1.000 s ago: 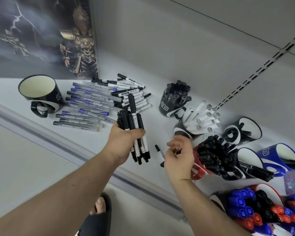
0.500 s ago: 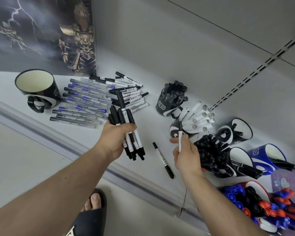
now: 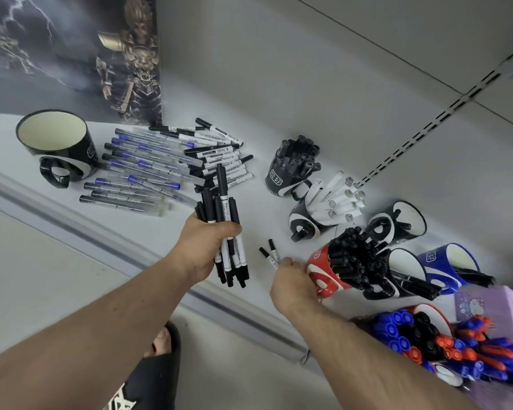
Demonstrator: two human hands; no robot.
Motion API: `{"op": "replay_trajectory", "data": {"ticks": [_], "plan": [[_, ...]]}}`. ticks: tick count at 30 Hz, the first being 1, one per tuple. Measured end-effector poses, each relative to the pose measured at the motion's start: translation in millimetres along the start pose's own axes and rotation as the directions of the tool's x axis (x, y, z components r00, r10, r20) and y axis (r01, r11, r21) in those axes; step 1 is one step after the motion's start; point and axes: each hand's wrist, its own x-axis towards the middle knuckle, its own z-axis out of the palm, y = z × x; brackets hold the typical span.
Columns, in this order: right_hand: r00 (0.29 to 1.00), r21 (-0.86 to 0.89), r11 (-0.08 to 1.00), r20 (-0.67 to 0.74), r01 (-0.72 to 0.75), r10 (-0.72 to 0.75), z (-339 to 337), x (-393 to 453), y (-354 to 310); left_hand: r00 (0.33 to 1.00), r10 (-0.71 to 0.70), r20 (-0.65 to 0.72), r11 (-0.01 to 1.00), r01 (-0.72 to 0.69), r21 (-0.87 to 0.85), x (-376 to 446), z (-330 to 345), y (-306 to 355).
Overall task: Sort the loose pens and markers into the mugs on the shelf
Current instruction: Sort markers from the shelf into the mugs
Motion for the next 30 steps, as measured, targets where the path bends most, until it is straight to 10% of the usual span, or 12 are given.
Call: {"op": "replay_trajectory", "data": {"ticks": [16,30], "plan": [[0.975,0.472,0.881,0.207,-0.026,-0.082,-146.7,-111.6,122.5,0.899,-0.064,0.433,0.832,-0.191,0.521,-61.9,65.1,52.8],[0.986,-0.309,0.951,0.163,0.027,0.025,-180.5,-61.8,124.1,0.899,-0.078,0.43,0.847,-0.167,0.504,-63.1,88.6,36.1]]}}
